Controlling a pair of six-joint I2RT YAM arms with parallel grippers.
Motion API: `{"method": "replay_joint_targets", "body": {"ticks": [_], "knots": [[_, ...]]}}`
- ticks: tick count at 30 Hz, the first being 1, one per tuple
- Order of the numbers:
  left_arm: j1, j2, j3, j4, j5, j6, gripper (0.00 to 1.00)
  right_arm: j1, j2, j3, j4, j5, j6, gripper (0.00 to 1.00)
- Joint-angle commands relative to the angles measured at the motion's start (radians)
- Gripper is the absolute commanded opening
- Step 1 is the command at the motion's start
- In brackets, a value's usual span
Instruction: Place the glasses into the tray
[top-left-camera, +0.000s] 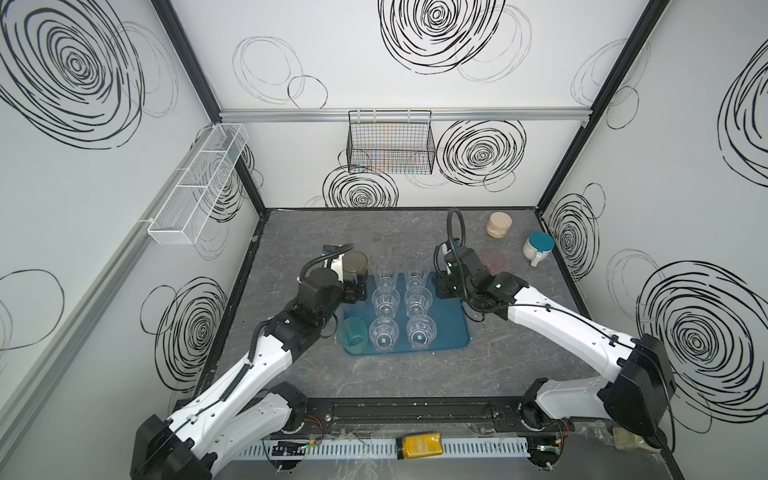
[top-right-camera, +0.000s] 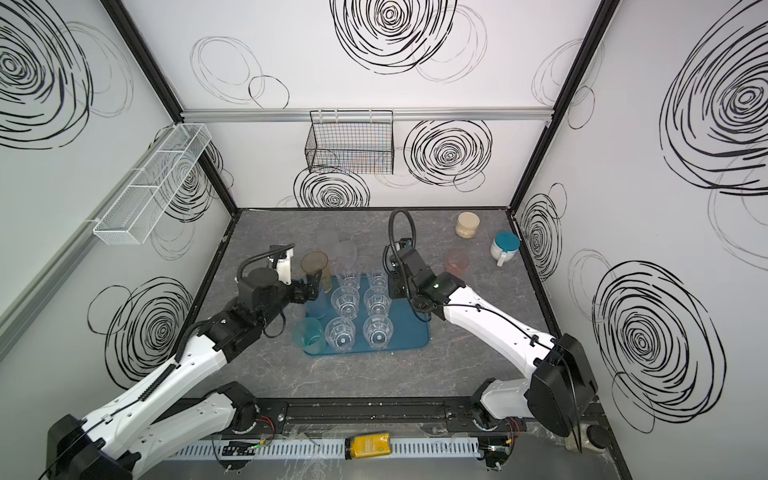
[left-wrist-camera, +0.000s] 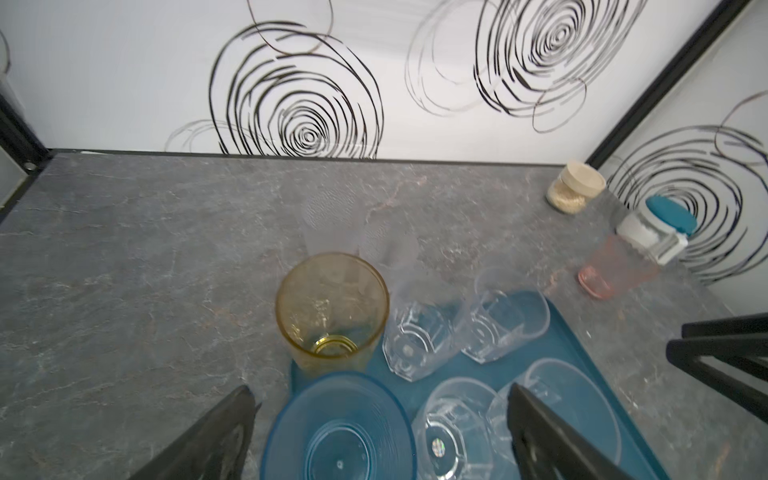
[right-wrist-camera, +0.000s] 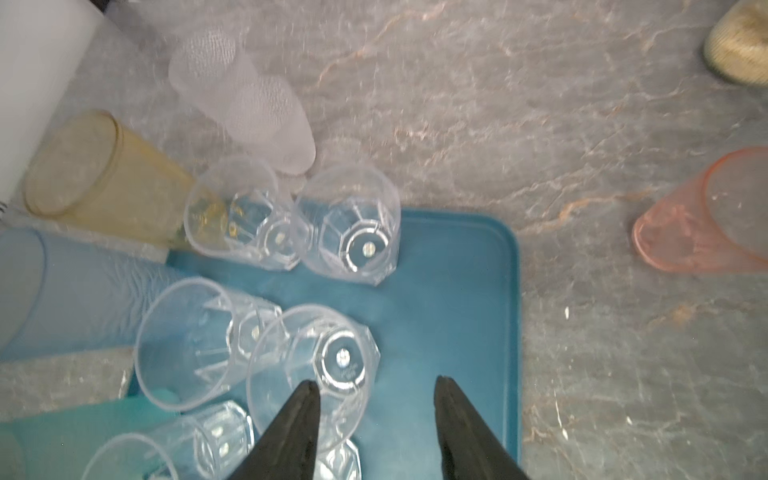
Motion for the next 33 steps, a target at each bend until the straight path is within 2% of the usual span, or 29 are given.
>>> {"method": "replay_joint_targets", "body": {"ticks": [1,7,12,15,22,33], "knots": [[0.107,0.094,0.129,-0.013,0.11,0.057,0.98,-0.045,0.055,0.082,0.085,-0.032,-0.031,0.5],[0.273,0.343,0.365,-0.068,0.241,0.082,0.99,-0.071,0.138,0.131,0.07,-0.075,-0.063,0.51],[0.319,0.571,0.561,-0.148,0.326,0.115,0.95,-0.099,0.147,0.088,0.092,-0.124,-0.059,0.51],[0.326,0.685,0.624,-0.151,0.4,0.126,0.93,-0.118,0.158,0.084,0.085,-0.149,-0.057,0.51],[0.317,0.905,0.788,-0.226,0.308,0.184,0.9,-0.144,0.193,0.102,0.045,-0.19,-0.062,0.51],[0.292,1.108,0.895,-0.233,0.298,0.194,0.76,-0.155,0.287,0.164,0.001,-0.227,-0.055,0.51]]}}
